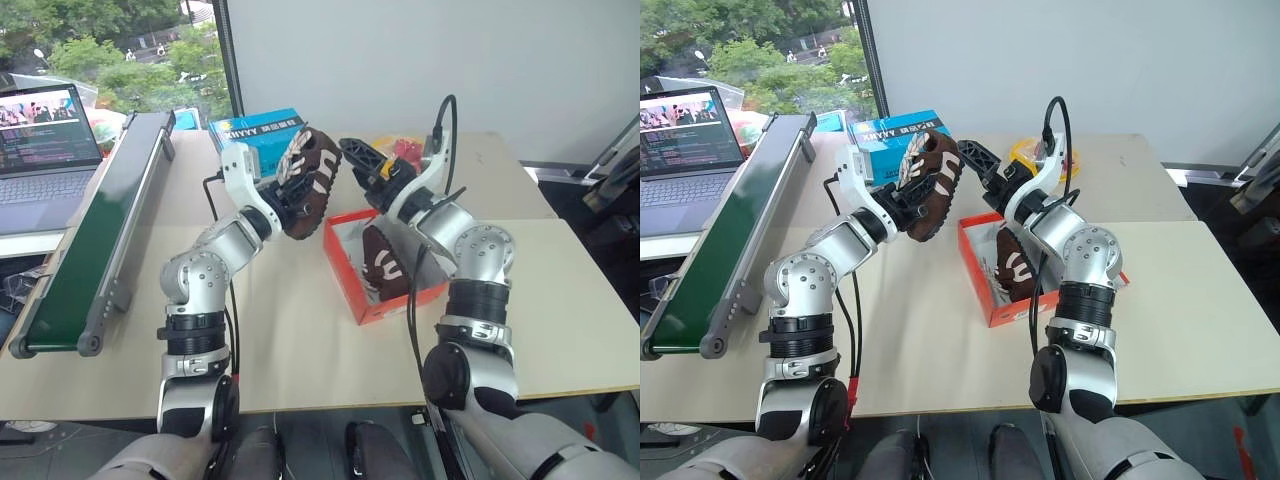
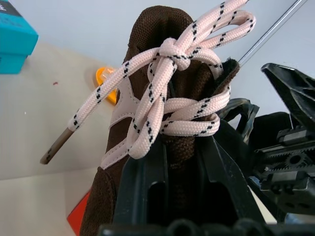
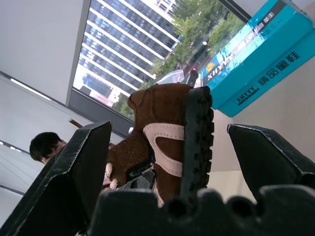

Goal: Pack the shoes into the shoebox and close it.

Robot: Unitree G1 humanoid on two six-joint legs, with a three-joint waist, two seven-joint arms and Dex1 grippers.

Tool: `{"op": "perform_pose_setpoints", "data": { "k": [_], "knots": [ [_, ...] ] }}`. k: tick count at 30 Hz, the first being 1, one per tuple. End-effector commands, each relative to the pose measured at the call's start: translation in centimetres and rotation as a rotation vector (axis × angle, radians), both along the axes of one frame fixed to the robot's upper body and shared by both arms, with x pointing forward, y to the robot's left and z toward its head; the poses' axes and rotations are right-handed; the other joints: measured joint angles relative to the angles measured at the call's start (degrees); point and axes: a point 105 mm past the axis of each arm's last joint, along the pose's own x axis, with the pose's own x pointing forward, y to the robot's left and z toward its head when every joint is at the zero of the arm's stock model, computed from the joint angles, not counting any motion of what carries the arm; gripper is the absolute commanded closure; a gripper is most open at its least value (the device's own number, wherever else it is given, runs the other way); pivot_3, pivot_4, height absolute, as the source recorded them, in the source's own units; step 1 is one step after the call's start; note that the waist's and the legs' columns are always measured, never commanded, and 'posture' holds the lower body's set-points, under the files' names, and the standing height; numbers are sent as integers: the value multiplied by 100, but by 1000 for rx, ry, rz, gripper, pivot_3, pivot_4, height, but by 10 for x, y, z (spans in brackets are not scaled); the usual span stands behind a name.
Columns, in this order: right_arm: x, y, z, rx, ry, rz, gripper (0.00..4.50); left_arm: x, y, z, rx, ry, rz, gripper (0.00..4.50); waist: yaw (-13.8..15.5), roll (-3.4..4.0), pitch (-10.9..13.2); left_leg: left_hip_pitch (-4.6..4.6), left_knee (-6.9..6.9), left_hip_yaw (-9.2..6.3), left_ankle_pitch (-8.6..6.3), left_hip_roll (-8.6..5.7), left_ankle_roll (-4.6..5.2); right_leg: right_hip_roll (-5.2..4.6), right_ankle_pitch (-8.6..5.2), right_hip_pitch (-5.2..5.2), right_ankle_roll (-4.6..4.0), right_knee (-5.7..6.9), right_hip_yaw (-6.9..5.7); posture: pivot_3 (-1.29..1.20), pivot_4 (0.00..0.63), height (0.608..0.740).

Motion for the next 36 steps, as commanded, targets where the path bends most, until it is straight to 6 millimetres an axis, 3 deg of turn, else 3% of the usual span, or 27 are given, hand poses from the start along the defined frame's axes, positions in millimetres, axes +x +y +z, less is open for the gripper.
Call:
{"op": "perform_pose_setpoints", "data": {
  "k": [1,7,13,16,20,24,28,30,36],
  "knots": [
    [-4,-2,14,8,-48,10,0,-8,-11,29,-23,-93,-45,4330,9,0,0,0,0,1,0,0,0,0,0,0,0,0,0,0,150,740],
    [-7,9,16,-11,-61,53,0,-20,-42,29,-12,-99,-145,4330,34,1,1,-5,0,1,0,0,1,1,0,-1,0,-6,-1,0,150,740],
    [-6,10,18,-10,-70,57,0,-24,-51,28,-4,-92,-177,4330,35,3,2,-4,1,1,0,0,0,4,0,-1,0,-4,1,0,150,740],
    [-6,9,21,6,-81,50,667,-24,-52,28,-4,-93,-181,4344,46,3,2,-5,0,1,0,0,1,3,0,-1,0,-7,1,0,150,740],
    [-5,8,24,18,-86,43,2095,-23,-50,29,-5,-93,-178,4344,64,3,2,-8,1,2,0,0,1,3,0,-1,0,-11,-1,0,150,740],
    [-4,7,25,24,-87,38,3226,-21,-47,30,2,-89,-166,4344,67,4,2,-8,1,2,0,-1,1,3,0,-1,1,-11,-1,0,150,740],
    [-3,6,27,26,-90,26,3832,-15,-36,29,7,-74,-133,4344,66,4,3,-8,0,1,0,0,1,3,0,-1,1,-11,-1,0,150,740],
    [-3,5,29,29,-97,25,3893,-13,-29,32,-12,-80,-135,3358,66,4,3,-8,0,1,0,0,1,3,0,-1,1,-11,-1,0,150,740],
    [-2,-1,40,0,-135,2,3924,-15,-16,39,-7,-69,-153,1325,67,5,4,-9,1,0,0,0,1,2,0,-1,1,-12,-2,0,150,740]
  ]
}}
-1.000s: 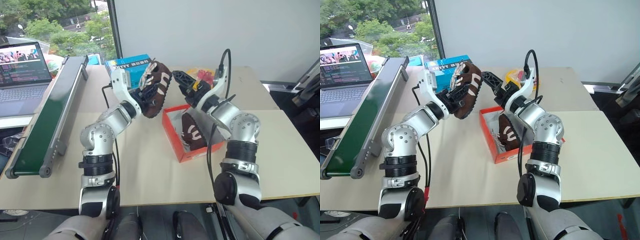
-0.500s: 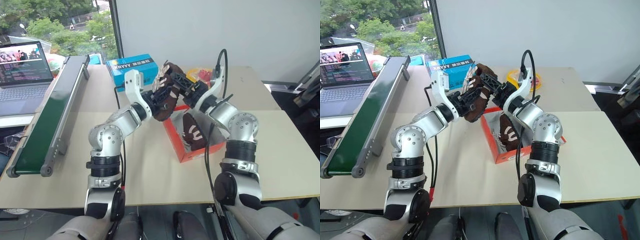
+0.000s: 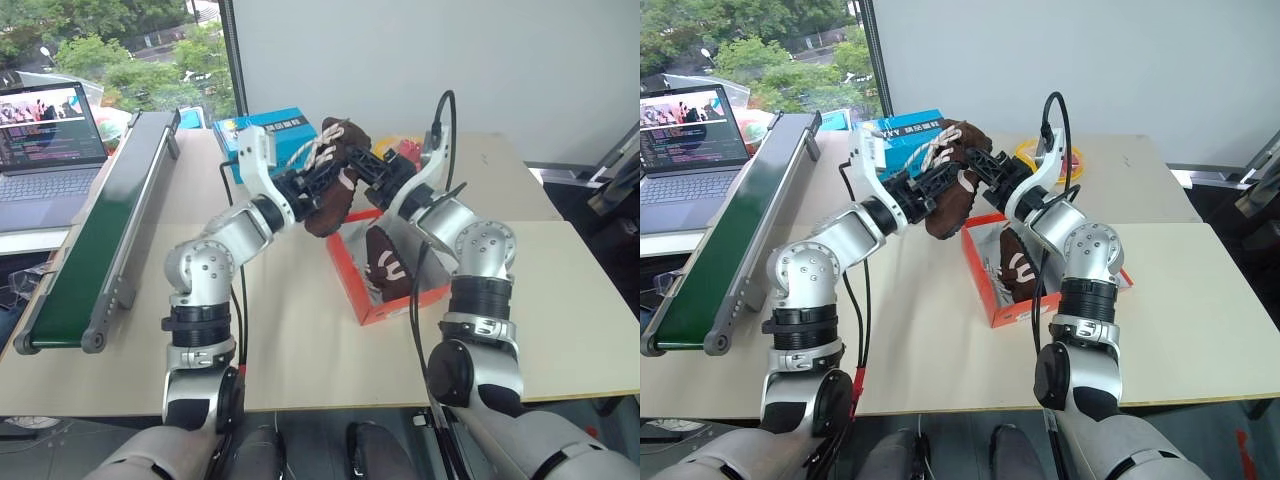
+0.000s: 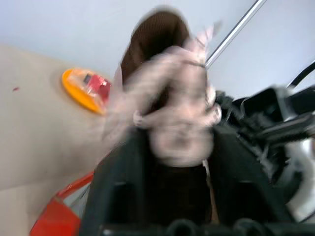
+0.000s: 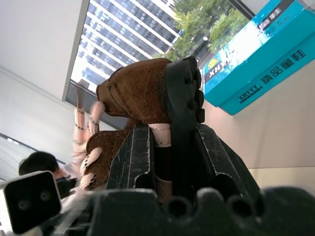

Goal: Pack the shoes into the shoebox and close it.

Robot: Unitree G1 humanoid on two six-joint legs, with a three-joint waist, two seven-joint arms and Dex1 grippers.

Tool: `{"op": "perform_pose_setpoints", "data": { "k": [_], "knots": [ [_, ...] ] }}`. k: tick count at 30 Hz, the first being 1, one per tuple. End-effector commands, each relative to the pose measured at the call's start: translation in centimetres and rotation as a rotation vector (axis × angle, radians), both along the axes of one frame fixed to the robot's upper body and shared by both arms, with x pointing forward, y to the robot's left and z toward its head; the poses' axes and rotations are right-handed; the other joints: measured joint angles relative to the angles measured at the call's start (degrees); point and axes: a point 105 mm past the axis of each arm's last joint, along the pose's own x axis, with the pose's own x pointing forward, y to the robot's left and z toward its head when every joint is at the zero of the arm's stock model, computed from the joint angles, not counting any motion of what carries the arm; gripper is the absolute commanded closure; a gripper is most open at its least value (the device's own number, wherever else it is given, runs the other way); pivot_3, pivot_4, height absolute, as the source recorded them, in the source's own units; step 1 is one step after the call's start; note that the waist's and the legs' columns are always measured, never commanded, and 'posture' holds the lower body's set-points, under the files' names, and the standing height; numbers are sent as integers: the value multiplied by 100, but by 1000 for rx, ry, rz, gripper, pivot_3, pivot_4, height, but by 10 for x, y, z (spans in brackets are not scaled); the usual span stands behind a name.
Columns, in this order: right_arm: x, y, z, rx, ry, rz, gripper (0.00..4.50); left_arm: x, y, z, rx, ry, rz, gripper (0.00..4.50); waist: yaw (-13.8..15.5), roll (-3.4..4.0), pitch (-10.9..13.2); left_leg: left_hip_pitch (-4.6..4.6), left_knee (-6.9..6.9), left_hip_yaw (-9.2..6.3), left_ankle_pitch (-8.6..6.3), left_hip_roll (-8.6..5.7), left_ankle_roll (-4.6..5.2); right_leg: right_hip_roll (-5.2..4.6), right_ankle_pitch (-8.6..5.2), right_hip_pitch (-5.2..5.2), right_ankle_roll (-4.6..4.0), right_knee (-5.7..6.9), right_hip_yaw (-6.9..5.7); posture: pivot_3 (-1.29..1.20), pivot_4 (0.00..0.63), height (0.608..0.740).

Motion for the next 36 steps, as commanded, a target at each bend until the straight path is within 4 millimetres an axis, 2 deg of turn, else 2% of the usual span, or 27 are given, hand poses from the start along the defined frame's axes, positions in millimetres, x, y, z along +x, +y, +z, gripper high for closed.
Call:
{"op": "perform_pose_setpoints", "data": {
  "k": [1,2,5,7,11,13,19,23,26,30,36],
  "knots": [
    [-3,-9,41,6,-135,-24,3926,-2,11,18,26,-51,4,916,-1,1,1,-1,0,0,0,0,0,0,0,0,0,0,0,0,150,740],
    [-2,-13,47,-19,-153,-41,3926,-3,18,20,46,-67,12,616,-3,2,2,-1,0,-1,0,-1,0,0,0,0,0,0,0,0,150,740],
    [2,-24,59,-87,-179,-82,3930,-4,36,22,96,-95,38,609,-7,11,8,-2,-1,0,1,0,-1,1,0,-5,0,2,1,0,150,740],
    [6,-32,57,-216,-177,-111,3930,-3,48,19,163,-114,74,609,-5,12,8,-2,-2,2,0,0,-1,1,0,-5,0,0,0,0,150,740],
    [10,-48,35,-547,-150,-96,3930,-5,69,7,304,-137,116,609,-12,12,8,-1,-6,17,0,-1,0,1,0,-3,0,-31,-1,0,150,740],
    [9,-53,20,-605,-113,-45,3930,-6,72,2,323,-132,123,609,-2,12,8,-2,-5,24,0,0,0,1,0,-3,0,-41,-1,0,150,740],
    [9,-57,-12,-591,-36,73,3930,-11,67,-10,350,-127,119,609,18,11,9,-7,-5,22,0,0,0,0,1,-4,0,-42,-1,0,150,740],
    [15,-63,-39,-548,55,82,3930,-18,58,-15,349,-123,101,609,21,11,8,-7,-5,23,0,0,0,-1,2,-2,2,-42,-2,0,150,740],
    [18,-64,-40,-546,64,82,3930,-18,62,-3,185,-85,127,609,22,11,9,-7,-1,22,0,0,0,-3,2,-3,2,-42,0,0,150,740],
    [20,-58,-33,-504,57,98,3930,-17,73,1,159,-71,189,609,1,11,9,-7,-1,11,0,1,0,-1,3,-4,3,-40,2,0,150,740],
    [21,-39,-56,-591,70,174,3930,-13,78,15,-30,-33,201,609,19,11,9,-6,1,9,0,-1,0,-4,4,-2,5,-40,1,0,150,740]
  ]
}}
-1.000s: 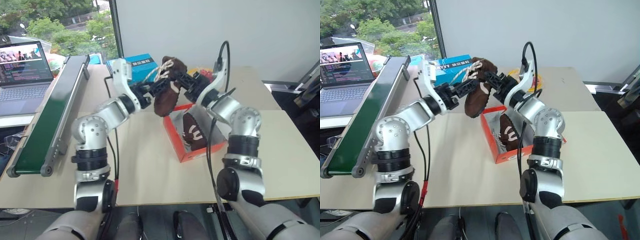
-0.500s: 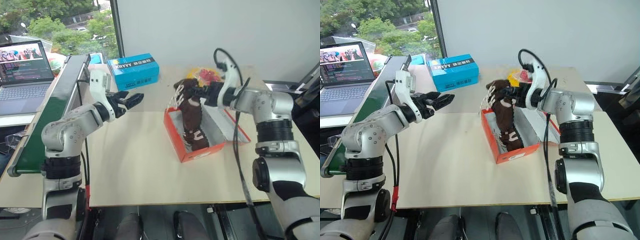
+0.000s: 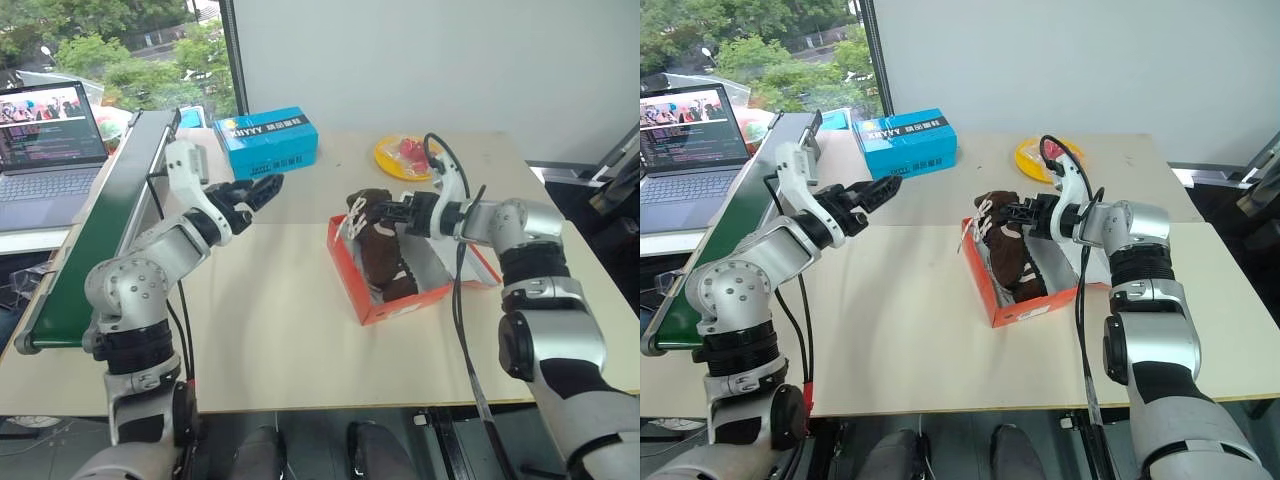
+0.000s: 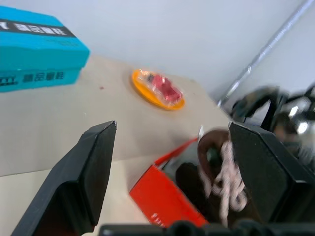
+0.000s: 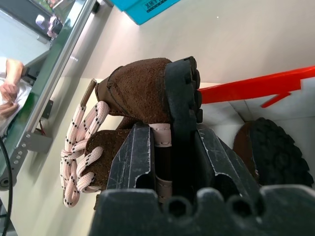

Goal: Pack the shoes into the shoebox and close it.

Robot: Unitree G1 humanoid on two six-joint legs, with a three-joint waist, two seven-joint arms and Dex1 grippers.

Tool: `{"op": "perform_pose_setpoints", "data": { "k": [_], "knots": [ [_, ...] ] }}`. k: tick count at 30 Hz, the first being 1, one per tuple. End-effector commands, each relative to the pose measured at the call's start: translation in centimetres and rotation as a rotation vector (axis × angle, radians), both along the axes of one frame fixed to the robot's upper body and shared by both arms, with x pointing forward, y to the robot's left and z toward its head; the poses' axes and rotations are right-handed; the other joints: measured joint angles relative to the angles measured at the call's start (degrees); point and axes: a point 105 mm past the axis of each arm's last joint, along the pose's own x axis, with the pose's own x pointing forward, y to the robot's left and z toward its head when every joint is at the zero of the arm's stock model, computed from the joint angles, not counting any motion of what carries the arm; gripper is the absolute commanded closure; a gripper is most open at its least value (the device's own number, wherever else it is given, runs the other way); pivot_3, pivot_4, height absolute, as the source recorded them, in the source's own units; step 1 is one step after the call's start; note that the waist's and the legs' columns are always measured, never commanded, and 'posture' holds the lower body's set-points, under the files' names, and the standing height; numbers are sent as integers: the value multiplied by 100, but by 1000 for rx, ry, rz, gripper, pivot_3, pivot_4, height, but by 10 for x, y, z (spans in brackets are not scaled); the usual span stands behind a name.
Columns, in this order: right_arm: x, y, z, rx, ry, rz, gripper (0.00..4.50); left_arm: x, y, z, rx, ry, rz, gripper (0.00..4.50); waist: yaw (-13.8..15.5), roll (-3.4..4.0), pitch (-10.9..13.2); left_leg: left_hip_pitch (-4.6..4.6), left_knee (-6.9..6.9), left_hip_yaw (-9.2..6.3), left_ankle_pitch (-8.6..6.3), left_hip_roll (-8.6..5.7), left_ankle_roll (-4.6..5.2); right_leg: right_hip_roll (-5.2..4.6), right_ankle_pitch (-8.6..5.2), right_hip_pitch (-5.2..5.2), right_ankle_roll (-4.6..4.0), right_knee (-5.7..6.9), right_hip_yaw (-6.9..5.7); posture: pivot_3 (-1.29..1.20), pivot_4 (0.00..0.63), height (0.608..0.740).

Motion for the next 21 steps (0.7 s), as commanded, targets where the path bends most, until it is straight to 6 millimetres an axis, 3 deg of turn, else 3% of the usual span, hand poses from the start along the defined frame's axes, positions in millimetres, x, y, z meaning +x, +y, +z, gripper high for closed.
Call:
{"op": "perform_pose_setpoints", "data": {
  "k": [1,4,9,13,17,21],
  "knots": [
    [3,16,10,-10,-52,66,3930,-2,-2,24,-70,-53,-8,609,0,0,0,0,0,1,0,0,0,0,0,0,0,0,0,0,150,740],
    [6,18,11,12,-33,63,3930,-2,-1,28,-78,-53,-1,609,0,0,0,-1,-1,5,1,-1,-2,1,1,0,0,6,-2,0,150,740],
    [8,16,-2,-140,-26,62,3930,-7,5,28,-85,-52,31,609,-6,0,0,-5,-2,5,3,-1,-5,0,4,0,4,10,-2,0,150,740],
    [8,16,-31,-315,7,70,3930,-11,7,22,-61,-38,50,609,-12,0,0,-3,-2,5,5,-1,-9,0,5,1,4,10,-2,0,150,740],
    [-1,17,-53,-260,146,71,3930,-11,12,25,-60,-43,64,609,-4,0,0,1,-1,7,6,-1,-12,1,5,4,3,9,-2,0,150,740],
    [-9,1,-79,-301,249,39,3930,-9,13,25,-41,-39,68,609,0,0,-1,18,-3,11,5,-2,-10,0,5,22,2,4,-3,0,150,740]
  ]
}}
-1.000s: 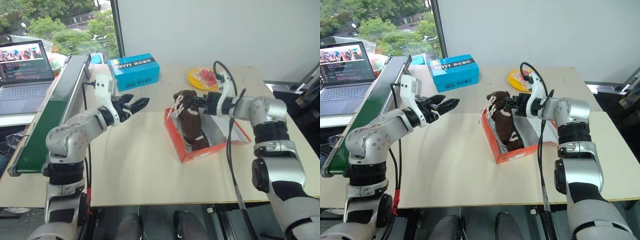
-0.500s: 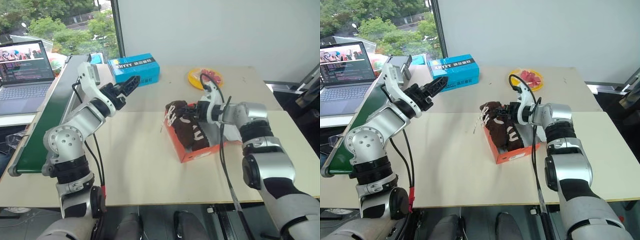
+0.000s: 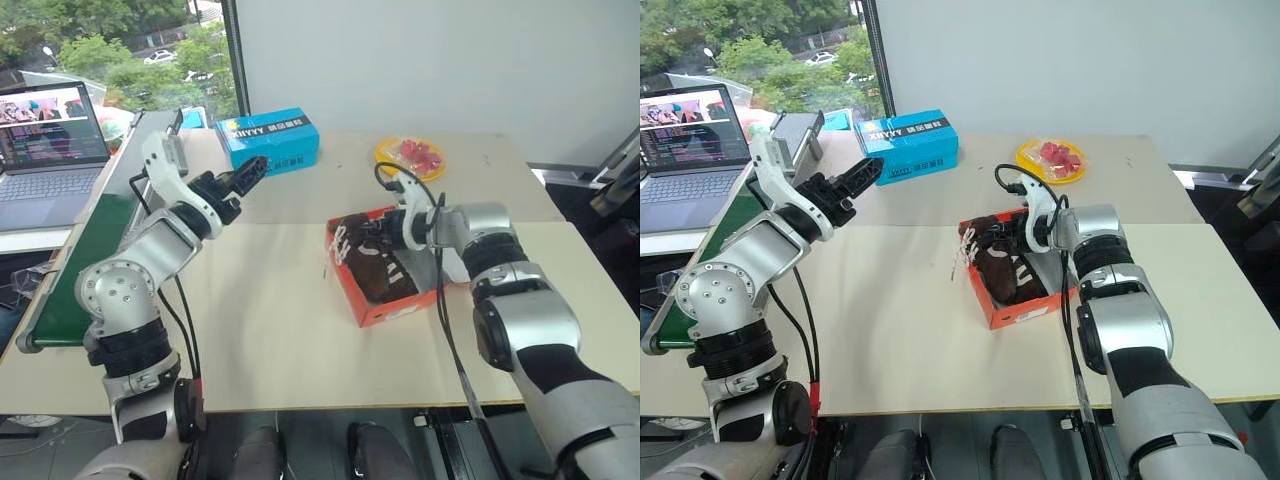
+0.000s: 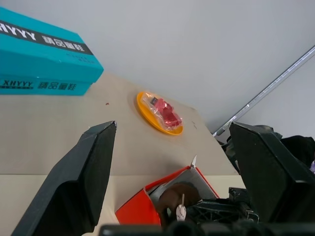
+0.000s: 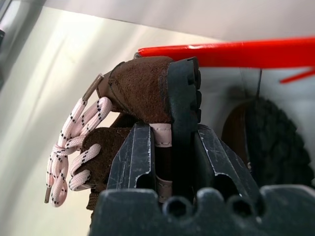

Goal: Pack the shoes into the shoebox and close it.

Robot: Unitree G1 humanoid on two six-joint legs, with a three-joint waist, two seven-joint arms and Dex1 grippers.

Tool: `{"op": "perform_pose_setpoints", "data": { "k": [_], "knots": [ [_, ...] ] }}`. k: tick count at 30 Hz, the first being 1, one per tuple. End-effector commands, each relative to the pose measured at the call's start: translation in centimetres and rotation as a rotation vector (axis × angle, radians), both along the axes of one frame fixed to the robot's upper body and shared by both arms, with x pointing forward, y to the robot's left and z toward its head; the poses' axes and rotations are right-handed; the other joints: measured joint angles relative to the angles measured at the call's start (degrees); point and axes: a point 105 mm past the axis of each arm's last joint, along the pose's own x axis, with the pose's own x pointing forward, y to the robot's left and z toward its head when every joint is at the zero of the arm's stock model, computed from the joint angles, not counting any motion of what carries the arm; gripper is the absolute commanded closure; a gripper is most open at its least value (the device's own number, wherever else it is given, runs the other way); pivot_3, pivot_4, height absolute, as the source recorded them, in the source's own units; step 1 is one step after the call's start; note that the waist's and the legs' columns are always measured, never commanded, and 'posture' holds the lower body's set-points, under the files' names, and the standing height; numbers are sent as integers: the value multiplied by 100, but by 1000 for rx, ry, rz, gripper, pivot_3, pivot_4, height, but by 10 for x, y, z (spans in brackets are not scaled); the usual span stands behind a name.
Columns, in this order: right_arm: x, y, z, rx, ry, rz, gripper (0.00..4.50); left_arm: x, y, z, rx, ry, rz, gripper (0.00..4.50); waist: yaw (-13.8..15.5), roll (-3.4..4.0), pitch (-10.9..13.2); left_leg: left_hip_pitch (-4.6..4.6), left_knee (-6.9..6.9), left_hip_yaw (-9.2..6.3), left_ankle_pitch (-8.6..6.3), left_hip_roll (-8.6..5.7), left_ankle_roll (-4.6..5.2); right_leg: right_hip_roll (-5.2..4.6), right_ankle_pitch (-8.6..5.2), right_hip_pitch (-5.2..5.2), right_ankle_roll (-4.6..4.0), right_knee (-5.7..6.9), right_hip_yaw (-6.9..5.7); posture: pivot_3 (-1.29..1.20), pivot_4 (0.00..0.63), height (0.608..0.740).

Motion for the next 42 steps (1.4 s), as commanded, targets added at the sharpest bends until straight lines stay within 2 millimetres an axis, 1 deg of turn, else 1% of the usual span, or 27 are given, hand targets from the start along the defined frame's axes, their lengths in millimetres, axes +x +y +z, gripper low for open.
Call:
{"op": "perform_pose_setpoints", "data": {
  "k": [1,2,3,6,8,11,12,14,17,24,26,27,29,31,32,33,34,35,36,38,42],
  "knots": [
    [-14,-17,-39,-37,173,-59,3930,-5,-3,16,19,-61,-13,609,3,0,0,0,0,0,0,0,0,0,0,1,0,0,0,0,150,740],
    [-16,-15,-38,22,206,-74,3930,-5,-3,15,20,-61,-14,609,4,0,0,1,0,0,0,-1,0,-1,0,2,0,0,0,0,150,740],
    [-18,-15,-40,36,223,-70,3930,-5,-4,15,22,-59,-15,609,4,-1,0,2,0,1,0,-1,0,-1,0,3,0,0,0,0,150,740],
    [-18,-40,-65,-237,155,-59,3930,-5,-5,12,39,-53,-18,609,0,0,-1,6,-1,1,0,0,0,1,0,5,0,0,0,0,150,740],
    [-15,-56,-74,-415,88,-44,3930,-5,-5,10,62,-51,-15,609,9,-2,-6,13,-2,2,0,-2,0,0,0,11,0,0,2,0,150,740],
    [-10,-69,-76,-579,1,-21,3930,-5,-6,11,62,-54,-17,609,56,-5,-11,58,-1,-2,-5,-5,5,-4,0,71,1,-17,-15,0,150,740],
    [-9,-70,-75,-618,-21,-4,3930,-5,-6,11,64,-55,-17,609,86,-9,-16,81,0,-2,-10,-9,12,-9,-1,94,2,-32,-17,0,150,740],
    [-7,-69,-75,-675,-56,30,3930,-4,-7,11,71,-57,-18,609,135,-20,-24,96,1,-5,-11,-16,15,-13,-1,114,2,-35,-15,0,150,740],
    [-7,-56,-73,-612,-55,53,3930,-4,-9,11,81,-59,-26,609,165,-21,-25,117,1,-17,-11,-23,14,-14,-1,145,3,-41,-15,0,150,740],
    [-5,-51,-71,-542,-57,8,3930,-4,-10,9,99,-57,-31,609,144,-22,-25,117,-5,-24,-11,-19,14,-12,-1,147,2,-39,-15,0,150,740],
    [-4,-46,-66,-500,-59,1,2959,-4,-10,8,104,-55,-33,609,145,-22,-25,118,-4,-24,-11,-19,14,-12,-1,147,2,-42,-15,0,150,740],
    [-3,-44,-63,-483,-65,-1,2792,-4,-11,8,109,-55,-36,609,145,-22,-25,118,-4,-24,-11,-19,14,-12,-1,147,2,-42,-15,0,150,740],
    [-1,-40,-56,-450,-73,-8,2086,-5,-11,6,119,-52,-42,609,146,-22,-25,115,-4,-25,-11,-19,14,-13,-1,141,2,-41,-14,0,150,740],
    [2,-24,-30,-329,-82,-7,1396,-5,-13,3,134,-44,-53,609,145,-22,-25,100,-5,-26,-11,-19,14,-12,-1,125,2,-38,-13,0,150,740],
    [3,-18,-20,-284,-86,-2,960,-5,-13,2,138,-41,-57,609,140,-21,-25,82,-5,-28,-10,-19,14,-13,-1,99,2,-31,-8,0,150,740],
    [3,-8,1,-221,-103,10,691,-5,-15,0,153,-35,-67,609,135,-20,-24,64,-4,-37,-9,-18,13,-12,-1,80,2,-21,-4,0,150,740],
    [1,-2,13,-185,-115,19,422,-5,-16,-1,163,-32,-74,609,127,-13,-18,54,-5,-46,-7,-17,11,-11,0,71,2,-12,-4,0,150,740],
    [-1,2,30,-154,-135,25,18,-5,-18,-5,184,-23,-90,609,115,-5,-13,42,-5,-53,-6,-15,10,-10,0,62,2,-12,-6,0,150,740],
    [-2,3,45,-134,-163,19,18,-6,-22,-10,229,-15,-111,609,107,1,-8,30,-5,-55,-6,-15,9,-9,0,50,2,-11,-6,0,150,740],
    [-6,0,60,-124,-196,11,18,-8,-28,-18,294,-4,-149,609,85,6,-6,5,-5,-56,-5,-17,9,-9,1,19,2,-5,-2,0,150,740],
    [-14,-7,81,-101,-240,-9,18,-12,-39,-25,374,-9,-226,609,59,6,-5,-25,-5,-54,-3,-19,7,-6,1,-14,3,-1,-2,0,150,740]
  ]
}}
